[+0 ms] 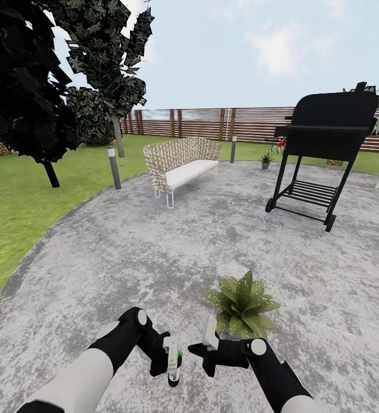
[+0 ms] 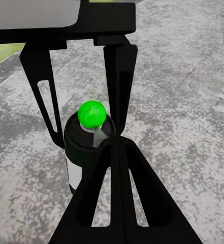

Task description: Pick up the pesticide atomizer in the garden and spray insectifuge to fully cover both potted plants in the garden.

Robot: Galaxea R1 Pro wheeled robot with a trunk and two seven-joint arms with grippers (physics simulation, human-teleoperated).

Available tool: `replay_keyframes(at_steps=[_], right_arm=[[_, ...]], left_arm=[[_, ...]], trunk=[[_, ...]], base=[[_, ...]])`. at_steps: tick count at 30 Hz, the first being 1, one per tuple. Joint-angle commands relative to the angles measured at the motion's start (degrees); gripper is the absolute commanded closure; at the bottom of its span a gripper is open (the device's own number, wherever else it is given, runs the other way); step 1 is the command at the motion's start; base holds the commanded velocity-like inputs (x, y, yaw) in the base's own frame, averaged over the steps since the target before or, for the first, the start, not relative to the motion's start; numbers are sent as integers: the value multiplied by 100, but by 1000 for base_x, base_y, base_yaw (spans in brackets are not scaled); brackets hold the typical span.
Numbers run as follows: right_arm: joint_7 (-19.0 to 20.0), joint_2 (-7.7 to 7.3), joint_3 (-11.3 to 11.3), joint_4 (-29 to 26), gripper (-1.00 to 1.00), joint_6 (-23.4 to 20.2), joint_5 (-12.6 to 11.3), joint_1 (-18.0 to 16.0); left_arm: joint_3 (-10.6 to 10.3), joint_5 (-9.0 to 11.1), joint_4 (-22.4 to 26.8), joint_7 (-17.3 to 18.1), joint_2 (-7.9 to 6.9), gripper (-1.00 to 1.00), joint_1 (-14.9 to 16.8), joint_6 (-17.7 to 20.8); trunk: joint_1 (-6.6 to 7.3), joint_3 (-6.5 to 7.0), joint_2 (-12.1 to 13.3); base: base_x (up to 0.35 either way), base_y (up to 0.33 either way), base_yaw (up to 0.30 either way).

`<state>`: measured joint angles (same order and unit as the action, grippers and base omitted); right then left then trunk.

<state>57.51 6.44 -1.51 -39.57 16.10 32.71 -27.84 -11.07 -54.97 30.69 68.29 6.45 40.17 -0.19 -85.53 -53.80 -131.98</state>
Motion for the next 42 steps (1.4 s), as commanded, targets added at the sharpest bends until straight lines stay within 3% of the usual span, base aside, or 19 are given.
replay_keyframes(at_steps=[1, 12, 25, 31, 42], right_arm=[[15, 5, -16, -7, 100, 25, 42, -2], [15, 6, -16, -7, 100, 25, 42, -2], [15, 7, -16, -7, 100, 25, 42, -2], [15, 7, -16, -7, 100, 25, 42, -2], [15, 7, -16, -7, 100, 26, 42, -2]], left_arm=[[-2, -18, 7, 18, -1, 100, 1, -4], [17, 125, 7, 0, 14, 100, 0, -7], [25, 146, -1, -43, 68, 100, 0, -12], [17, 430, -2, -44, 76, 100, 0, -23], [17, 460, -2, -44, 77, 100, 0, -24]], trunk=[[1, -6, -2], [1, -6, -2], [1, -6, -2], [1, -6, -2], [1, -6, -2]], base=[[0, 0, 0], [0, 0, 0], [0, 0, 0], [0, 0, 0], [0, 0, 0]])
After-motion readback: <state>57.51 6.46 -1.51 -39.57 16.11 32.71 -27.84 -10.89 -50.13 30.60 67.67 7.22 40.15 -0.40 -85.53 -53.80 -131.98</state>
